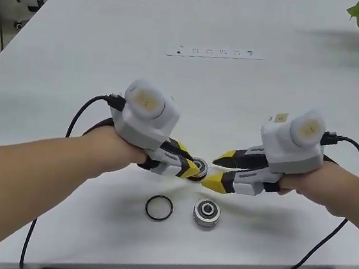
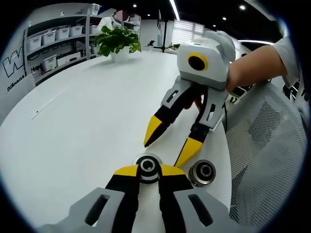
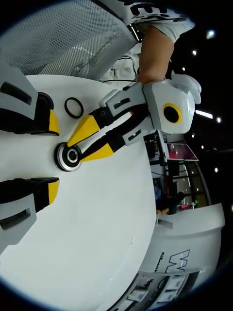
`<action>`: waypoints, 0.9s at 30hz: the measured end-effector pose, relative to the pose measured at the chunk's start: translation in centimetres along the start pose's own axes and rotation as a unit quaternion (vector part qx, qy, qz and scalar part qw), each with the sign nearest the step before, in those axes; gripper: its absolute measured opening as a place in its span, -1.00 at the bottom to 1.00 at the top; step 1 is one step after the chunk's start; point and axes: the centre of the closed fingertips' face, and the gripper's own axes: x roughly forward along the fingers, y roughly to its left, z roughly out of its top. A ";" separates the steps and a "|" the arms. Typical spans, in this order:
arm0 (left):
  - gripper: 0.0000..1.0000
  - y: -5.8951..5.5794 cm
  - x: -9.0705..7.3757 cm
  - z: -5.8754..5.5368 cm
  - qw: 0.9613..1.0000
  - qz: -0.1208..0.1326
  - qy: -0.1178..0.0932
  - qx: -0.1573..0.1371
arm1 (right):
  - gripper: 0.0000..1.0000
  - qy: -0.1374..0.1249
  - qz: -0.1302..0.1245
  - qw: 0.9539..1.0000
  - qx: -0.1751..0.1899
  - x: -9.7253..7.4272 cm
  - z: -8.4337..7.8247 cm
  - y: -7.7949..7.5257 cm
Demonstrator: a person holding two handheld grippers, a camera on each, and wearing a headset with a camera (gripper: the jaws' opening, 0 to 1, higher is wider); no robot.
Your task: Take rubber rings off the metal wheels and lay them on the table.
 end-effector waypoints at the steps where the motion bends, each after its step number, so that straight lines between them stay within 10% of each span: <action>1: -0.80 0.0 0.0 0.0 1.000 0.000 0.000 0.002 | -0.37 0.000 0.000 1.000 0.000 0.0 0.0 0.0; 8: -0.85 0.2 0.2 0.0 0.999 0.016 0.011 0.050 | -0.37 0.001 0.002 1.000 -0.002 0.2 0.1 0.1; 27: -0.85 0.5 0.3 0.0 0.998 0.022 0.012 0.054 | -0.40 0.006 -0.003 1.000 -0.015 1.1 0.5 0.0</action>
